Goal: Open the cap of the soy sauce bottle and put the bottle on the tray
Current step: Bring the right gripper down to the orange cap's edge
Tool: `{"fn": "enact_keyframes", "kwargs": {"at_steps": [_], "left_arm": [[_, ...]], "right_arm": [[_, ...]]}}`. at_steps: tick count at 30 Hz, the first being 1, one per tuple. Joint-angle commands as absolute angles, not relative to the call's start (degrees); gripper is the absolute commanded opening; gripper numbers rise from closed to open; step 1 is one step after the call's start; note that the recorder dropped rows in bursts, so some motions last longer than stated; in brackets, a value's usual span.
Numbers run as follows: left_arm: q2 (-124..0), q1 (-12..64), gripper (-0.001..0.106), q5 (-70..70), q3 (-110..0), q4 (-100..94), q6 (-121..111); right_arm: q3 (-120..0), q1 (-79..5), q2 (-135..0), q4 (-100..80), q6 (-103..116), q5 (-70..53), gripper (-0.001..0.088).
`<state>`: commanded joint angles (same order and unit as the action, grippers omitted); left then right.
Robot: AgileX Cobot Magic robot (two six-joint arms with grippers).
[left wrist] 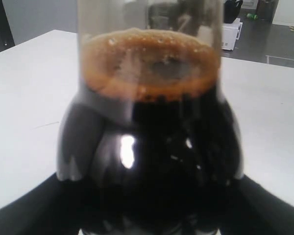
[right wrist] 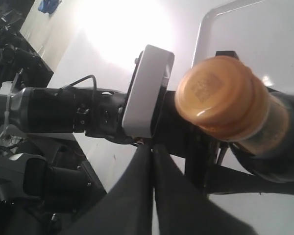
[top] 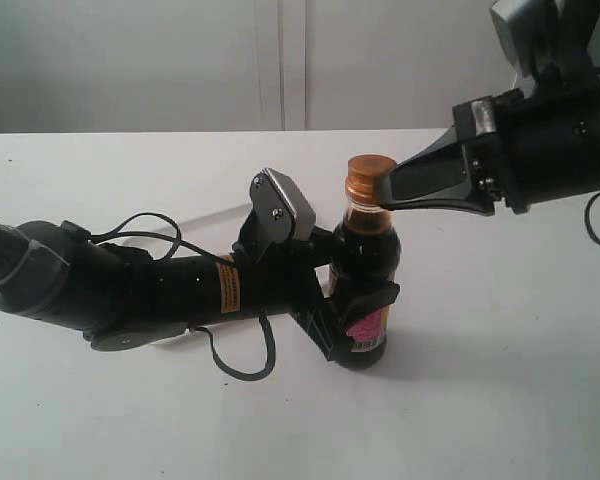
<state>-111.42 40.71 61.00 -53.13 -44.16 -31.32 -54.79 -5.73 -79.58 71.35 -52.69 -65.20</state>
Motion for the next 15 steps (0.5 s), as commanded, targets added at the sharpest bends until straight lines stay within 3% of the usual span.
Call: {"fn": "enact_keyframes", "kwargs": {"at_steps": [15], "left_arm": [[-111.4, 40.7, 0.0, 60.3, -53.1, -43.9, -31.5]], "right_arm": [[-54.8, -8.3, -79.6, 71.7, -51.6, -56.6, 0.0]]}}
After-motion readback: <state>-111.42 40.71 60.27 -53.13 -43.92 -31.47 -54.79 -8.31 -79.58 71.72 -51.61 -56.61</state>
